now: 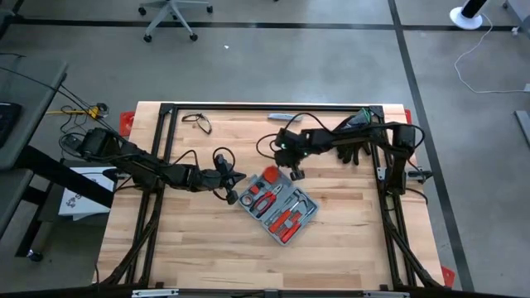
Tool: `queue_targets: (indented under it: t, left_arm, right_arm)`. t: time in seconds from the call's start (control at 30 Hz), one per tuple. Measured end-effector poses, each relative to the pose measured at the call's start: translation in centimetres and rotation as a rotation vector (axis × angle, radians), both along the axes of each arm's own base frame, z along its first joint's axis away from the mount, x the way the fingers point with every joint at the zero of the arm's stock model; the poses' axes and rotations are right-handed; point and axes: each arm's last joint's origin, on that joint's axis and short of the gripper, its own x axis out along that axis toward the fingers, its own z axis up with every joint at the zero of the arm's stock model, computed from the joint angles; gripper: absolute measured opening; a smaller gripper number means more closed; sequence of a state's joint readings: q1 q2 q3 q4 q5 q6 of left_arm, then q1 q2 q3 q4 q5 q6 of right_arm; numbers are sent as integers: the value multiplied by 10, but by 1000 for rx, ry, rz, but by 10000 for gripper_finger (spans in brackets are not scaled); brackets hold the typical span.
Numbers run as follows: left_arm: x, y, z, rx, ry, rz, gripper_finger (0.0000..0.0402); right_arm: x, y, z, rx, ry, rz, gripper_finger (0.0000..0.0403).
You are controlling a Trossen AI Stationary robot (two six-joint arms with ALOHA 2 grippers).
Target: Prefit tool cases
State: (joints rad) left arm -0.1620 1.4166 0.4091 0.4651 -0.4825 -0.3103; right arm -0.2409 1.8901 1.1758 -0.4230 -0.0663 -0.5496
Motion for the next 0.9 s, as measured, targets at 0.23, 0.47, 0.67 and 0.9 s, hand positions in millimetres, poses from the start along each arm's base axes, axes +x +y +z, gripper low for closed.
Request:
queue_targets:
  t: [0.23, 0.47, 0.67, 0.9]
  left_arm:
    - [0, -1, 0, -7, -4, -9, 0]
    - [0, -1, 0, -15, -3, -23, 0]
    - [0, -2, 0, -20, -2, -30, 0]
    - [0, -2, 0, -28, -1, -43, 0]
  right_arm:
    - [10, 15, 29, 56, 58, -34, 1]
    - [15, 23, 52, 101, 93, -73, 1]
    - [17, 24, 59, 220, 87, -137, 0]
    - [17, 25, 59, 246, 93, -189, 0]
